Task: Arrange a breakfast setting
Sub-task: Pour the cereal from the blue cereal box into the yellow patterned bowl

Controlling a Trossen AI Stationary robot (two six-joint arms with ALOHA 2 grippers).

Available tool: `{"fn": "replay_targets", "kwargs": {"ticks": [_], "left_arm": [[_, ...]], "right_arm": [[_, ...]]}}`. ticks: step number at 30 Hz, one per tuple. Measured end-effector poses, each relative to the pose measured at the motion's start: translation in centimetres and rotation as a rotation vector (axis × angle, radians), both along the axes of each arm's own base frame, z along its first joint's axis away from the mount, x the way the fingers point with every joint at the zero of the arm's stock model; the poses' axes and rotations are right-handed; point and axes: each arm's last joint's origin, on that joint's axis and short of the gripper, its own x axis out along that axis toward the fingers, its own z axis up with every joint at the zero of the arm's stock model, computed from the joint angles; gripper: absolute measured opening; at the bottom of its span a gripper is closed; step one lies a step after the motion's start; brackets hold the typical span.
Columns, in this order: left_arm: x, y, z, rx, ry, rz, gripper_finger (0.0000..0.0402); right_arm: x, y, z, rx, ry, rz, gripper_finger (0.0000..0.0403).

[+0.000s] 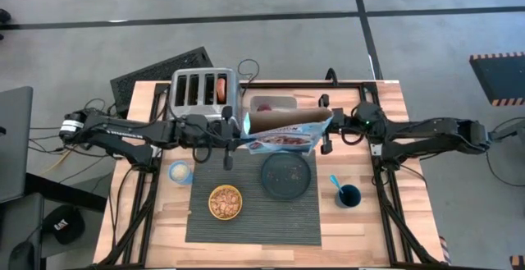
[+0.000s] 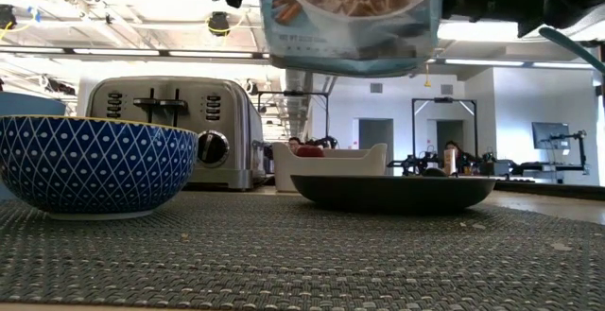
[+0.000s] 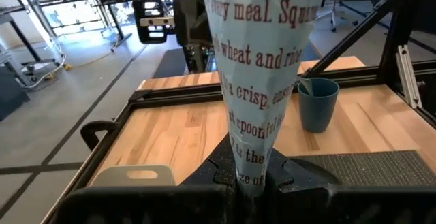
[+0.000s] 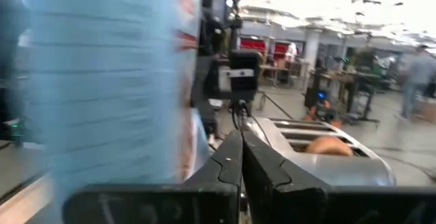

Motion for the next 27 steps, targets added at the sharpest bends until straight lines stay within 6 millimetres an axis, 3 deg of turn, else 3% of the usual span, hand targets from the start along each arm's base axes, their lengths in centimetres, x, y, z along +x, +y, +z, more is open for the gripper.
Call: {"fn": "replay_targets", "kwargs": {"ticks": [4,14,20,27], "left_arm": [[-0.1,0.0,0.1,0.006,-0.003,0.018,0.0000],[-2.3,0.5,1.8,0.053,-0.033,0.242,0.0000],[-1.1,1.2,1.1,0.044,-0.043,0.272,0.0000],[-0.3,1.2,1.2,0.033,-0.107,0.274,0.0000]], "right_arm": [[-0.3,-0.3,0.3,0.023,0.027,-0.118,0.0041],[-4.0,-0.5,1.3,0.064,0.116,-0.633,0.0026],[-2.8,-0.7,1.4,0.105,0.038,-0.645,0.0030],[-0.3,-1.0,0.1,0.128,0.030,-0.627,0.0030]]}}
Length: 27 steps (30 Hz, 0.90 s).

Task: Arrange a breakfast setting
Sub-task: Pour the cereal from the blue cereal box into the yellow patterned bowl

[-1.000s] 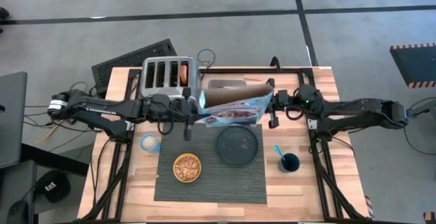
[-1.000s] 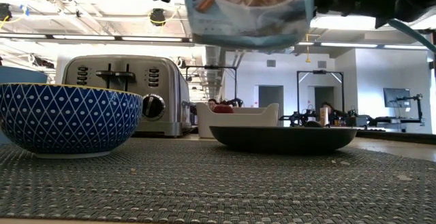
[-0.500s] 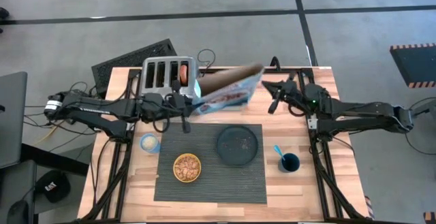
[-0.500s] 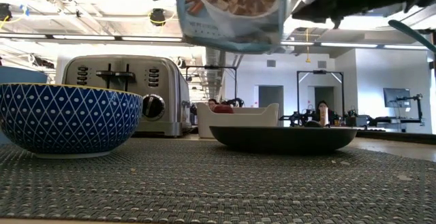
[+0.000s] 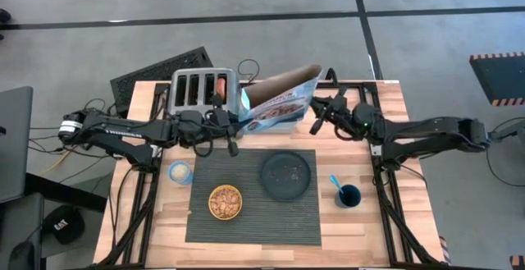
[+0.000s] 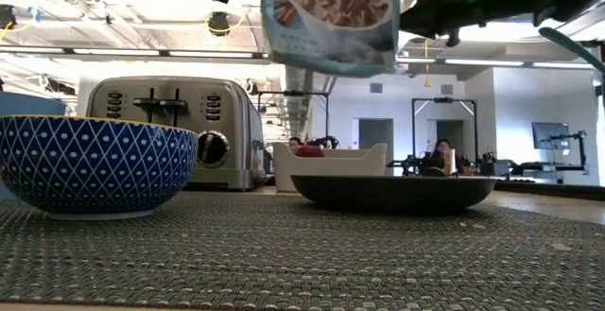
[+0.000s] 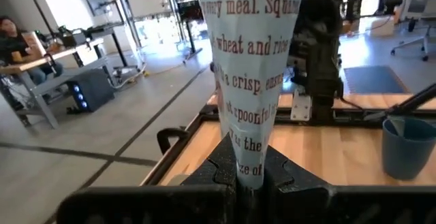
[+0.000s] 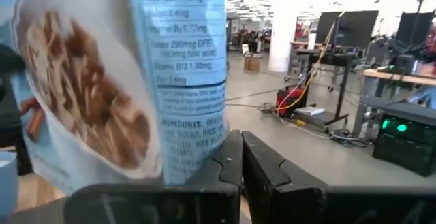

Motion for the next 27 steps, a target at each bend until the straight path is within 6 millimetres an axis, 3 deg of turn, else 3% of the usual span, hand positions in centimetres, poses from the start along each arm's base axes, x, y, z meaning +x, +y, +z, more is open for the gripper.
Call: {"fn": "replay_targets", "kwargs": {"ticks": [7,14,27], "left_arm": [[1.5,0.0,-1.1,0.003,0.002,-0.003,0.0000],[2.7,-0.1,-1.8,0.049,-0.013,-0.003,0.0000],[1.9,-0.7,-1.4,0.070,0.024,-0.009,0.0000]], "right_arm": [[1.8,0.0,-0.6,0.002,-0.074,-0.001,0.0032],[3.5,0.0,-0.8,0.008,-0.016,-0.001,0.0028],[2.2,0.5,0.5,-0.037,0.027,0.062,0.0036]]}}
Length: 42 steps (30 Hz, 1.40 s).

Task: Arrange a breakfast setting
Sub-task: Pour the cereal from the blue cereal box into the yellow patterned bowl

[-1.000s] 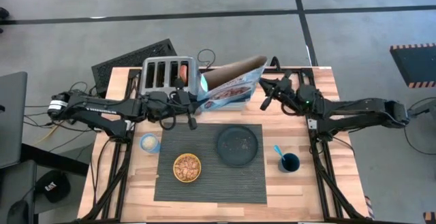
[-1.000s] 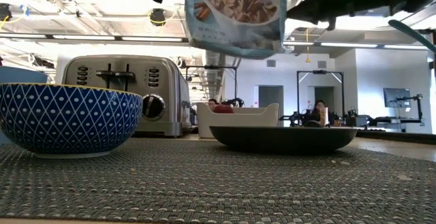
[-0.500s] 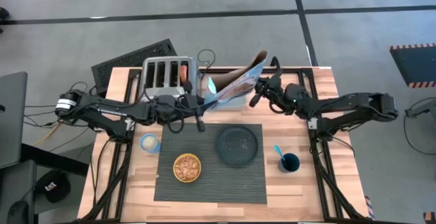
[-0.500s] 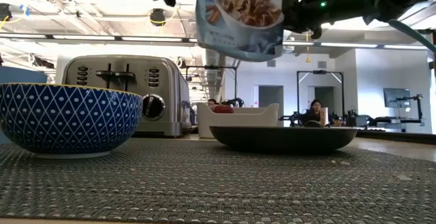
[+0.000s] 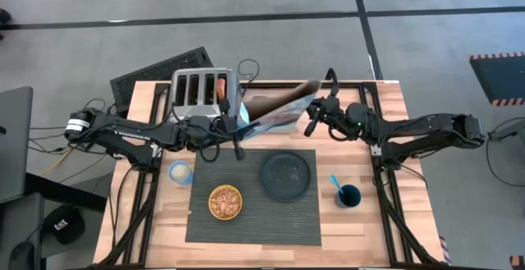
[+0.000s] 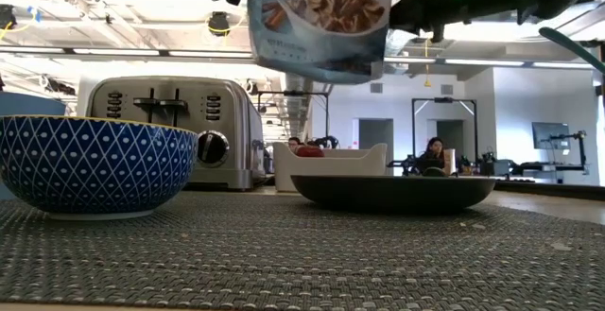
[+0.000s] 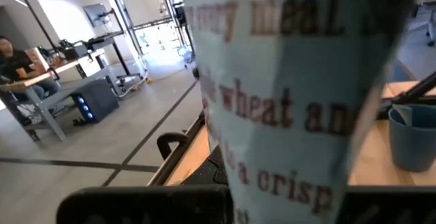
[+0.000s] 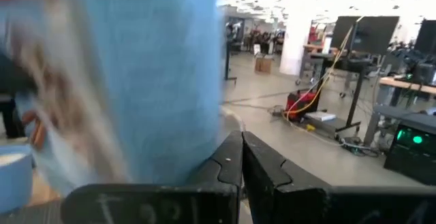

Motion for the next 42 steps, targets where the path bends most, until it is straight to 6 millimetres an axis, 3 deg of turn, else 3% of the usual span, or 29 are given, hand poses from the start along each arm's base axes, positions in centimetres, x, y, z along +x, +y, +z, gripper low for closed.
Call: {"fn": "replay_targets", "kwargs": {"ticks": [5,10,14,23,30,42], "left_arm": [[0.0,-0.1,-0.1,-0.006,0.007,-0.022,0.0000],[-0.6,-0.3,0.8,-0.026,-0.030,-0.086,0.0000],[-0.7,-0.3,0.9,-0.028,-0.037,-0.113,0.0000],[-0.6,-0.6,0.8,-0.036,-0.028,-0.188,0.0000],[-0.6,-0.6,0.8,-0.044,-0.029,-0.198,0.0000],[-0.6,-0.7,0.8,-0.068,-0.034,-0.234,0.0000]], "right_arm": [[-0.7,0.1,0.3,-0.002,0.033,-0.011,0.0044],[-2.6,0.3,0.7,0.002,0.111,-0.020,0.0077],[-4.0,0.8,0.9,0.011,0.167,0.029,0.0121],[-7.0,2.8,1.4,0.024,0.209,0.326,0.0240],[-5.6,3.6,2.2,-0.017,0.097,0.436,0.0288],[-2.8,3.5,1.7,-0.065,0.055,0.442,0.0280]]}}
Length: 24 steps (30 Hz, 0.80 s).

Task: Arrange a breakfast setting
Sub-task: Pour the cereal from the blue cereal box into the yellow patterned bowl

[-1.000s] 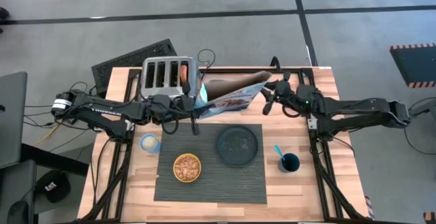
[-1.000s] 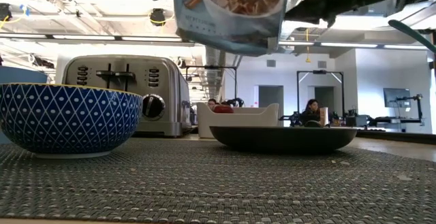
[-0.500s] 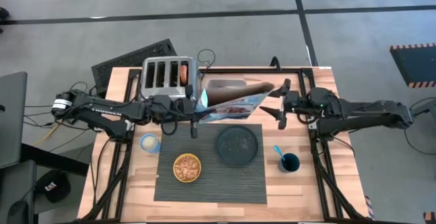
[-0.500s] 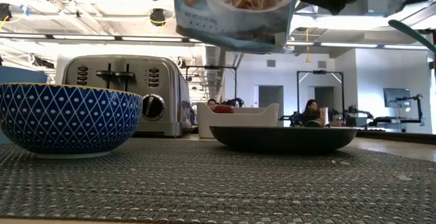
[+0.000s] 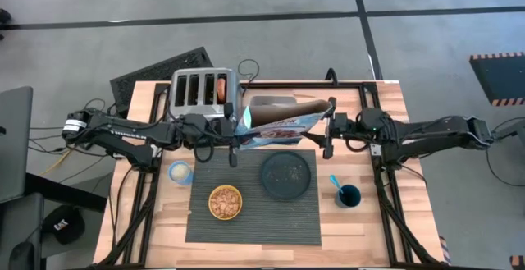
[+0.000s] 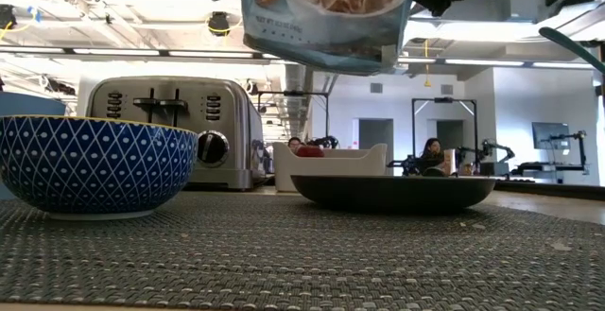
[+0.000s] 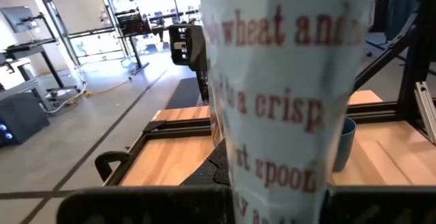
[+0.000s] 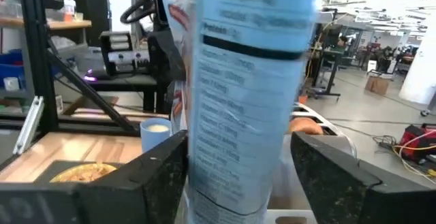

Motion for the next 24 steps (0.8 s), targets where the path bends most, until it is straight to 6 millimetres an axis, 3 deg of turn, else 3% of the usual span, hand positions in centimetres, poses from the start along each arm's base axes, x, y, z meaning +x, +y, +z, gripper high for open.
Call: {"fn": "replay_targets", "kwargs": {"ticks": [4,11,12,18,24], "left_arm": [[0.0,0.0,0.0,-0.008,-0.002,0.000,0.0000],[0.0,0.0,0.0,-0.014,-0.004,0.002,0.0000],[0.0,0.0,0.0,-0.018,-0.005,0.005,0.0001],[-0.5,0.3,0.4,-0.055,-0.013,0.089,0.0051],[-3.3,0.5,1.4,-0.053,0.054,0.216,0.0141]], "right_arm": [[0.0,0.0,-0.1,-0.005,0.007,0.000,0.0222],[-0.3,0.0,0.2,-0.053,0.000,0.002,0.0036],[-0.3,0.0,0.2,-0.063,0.002,0.003,0.0024],[-0.6,-0.1,0.1,-0.069,0.024,-0.063,0.0030],[-2.8,-0.5,0.6,-0.058,0.059,-0.238,0.0024]]}}
